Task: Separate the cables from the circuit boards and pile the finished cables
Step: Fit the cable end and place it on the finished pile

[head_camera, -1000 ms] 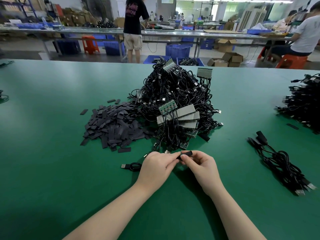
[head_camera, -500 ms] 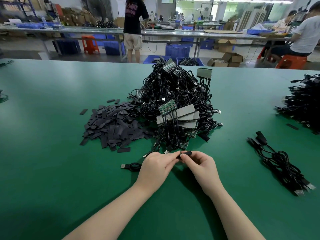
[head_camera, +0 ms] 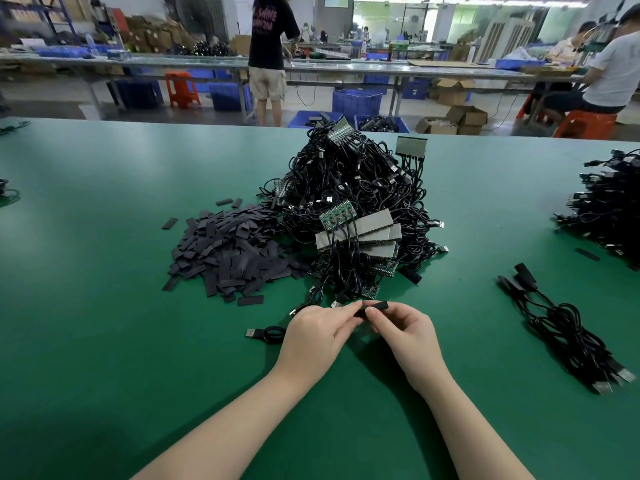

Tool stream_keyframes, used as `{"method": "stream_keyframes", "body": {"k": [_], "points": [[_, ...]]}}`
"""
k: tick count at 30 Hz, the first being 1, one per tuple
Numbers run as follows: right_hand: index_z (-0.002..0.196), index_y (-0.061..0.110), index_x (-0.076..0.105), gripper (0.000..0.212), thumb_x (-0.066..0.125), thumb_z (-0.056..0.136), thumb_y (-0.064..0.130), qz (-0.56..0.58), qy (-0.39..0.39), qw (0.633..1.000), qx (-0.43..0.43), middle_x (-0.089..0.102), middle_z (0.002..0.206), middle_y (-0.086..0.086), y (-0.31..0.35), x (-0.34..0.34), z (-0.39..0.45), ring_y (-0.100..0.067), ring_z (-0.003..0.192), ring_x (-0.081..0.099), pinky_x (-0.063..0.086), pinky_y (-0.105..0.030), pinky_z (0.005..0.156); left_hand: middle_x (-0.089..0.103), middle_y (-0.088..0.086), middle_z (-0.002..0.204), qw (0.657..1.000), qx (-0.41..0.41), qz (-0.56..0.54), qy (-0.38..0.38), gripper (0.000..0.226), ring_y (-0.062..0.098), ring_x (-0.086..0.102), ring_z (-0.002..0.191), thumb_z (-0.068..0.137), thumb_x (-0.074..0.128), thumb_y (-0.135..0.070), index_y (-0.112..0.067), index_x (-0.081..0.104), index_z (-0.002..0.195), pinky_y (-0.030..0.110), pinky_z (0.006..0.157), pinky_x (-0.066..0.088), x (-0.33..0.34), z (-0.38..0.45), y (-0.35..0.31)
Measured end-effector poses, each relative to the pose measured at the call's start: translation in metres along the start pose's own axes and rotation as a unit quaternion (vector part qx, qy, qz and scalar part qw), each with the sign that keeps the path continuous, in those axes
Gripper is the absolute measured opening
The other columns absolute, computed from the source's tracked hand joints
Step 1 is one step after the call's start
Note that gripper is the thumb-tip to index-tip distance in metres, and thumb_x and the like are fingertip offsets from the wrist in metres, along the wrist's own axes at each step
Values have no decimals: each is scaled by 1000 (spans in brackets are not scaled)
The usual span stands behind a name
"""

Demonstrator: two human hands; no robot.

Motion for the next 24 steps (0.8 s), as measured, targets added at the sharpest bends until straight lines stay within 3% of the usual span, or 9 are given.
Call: {"method": "stream_keyframes", "body": {"k": [3,8,12,20,24], "points": [[84,26,80,16,73,89,13,9,-1,1000,6,75,74,3,-1,0,0,-2,67,64,50,-13,67,76,-6,82,999,-41,-4,10,22,13,67,66,83,70,-30,-18,77,101,27,66,51,-1,1,1],[85,26,79,10,76,87,17,-25,1,1000,0,74,73,5,-2,0,0,-2,65,62,49,-13,66,76,-4,82,999,-40,7,26,21,17,67,63,86,67,-28,-17,77,100,30,64,52,-2,2,0],[83,34,80,19,75,87,16,-24,-1,1000,-7,75,73,6,0,0,0,-1,66,63,49,-12,66,74,-6,76,999,-28,14,26,20,16,62,58,85,69,-27,-17,78,100,27,62,49,-3,2,-1],[80,34,79,18,75,88,18,-36,3,999,-10,72,69,7,3,2,-2,-1,62,61,47,-11,62,71,-8,70,1000,-14,23,10,16,10,57,56,84,69,-25,-19,78,95,22,61,44,-3,1,-2],[69,40,76,28,78,86,19,-84,2,996,-18,70,62,11,2,5,-1,4,53,55,41,-9,54,68,-10,66,1000,-6,28,7,16,11,52,57,84,68,-22,-22,77,96,20,60,39,-2,1,-2]]}}
Point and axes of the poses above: each hand's wrist, its own z-axis towards the middle knuckle, its own x-axis out of the palm, y = z × x, the point moved 2 cm from there along z, towards the middle knuckle
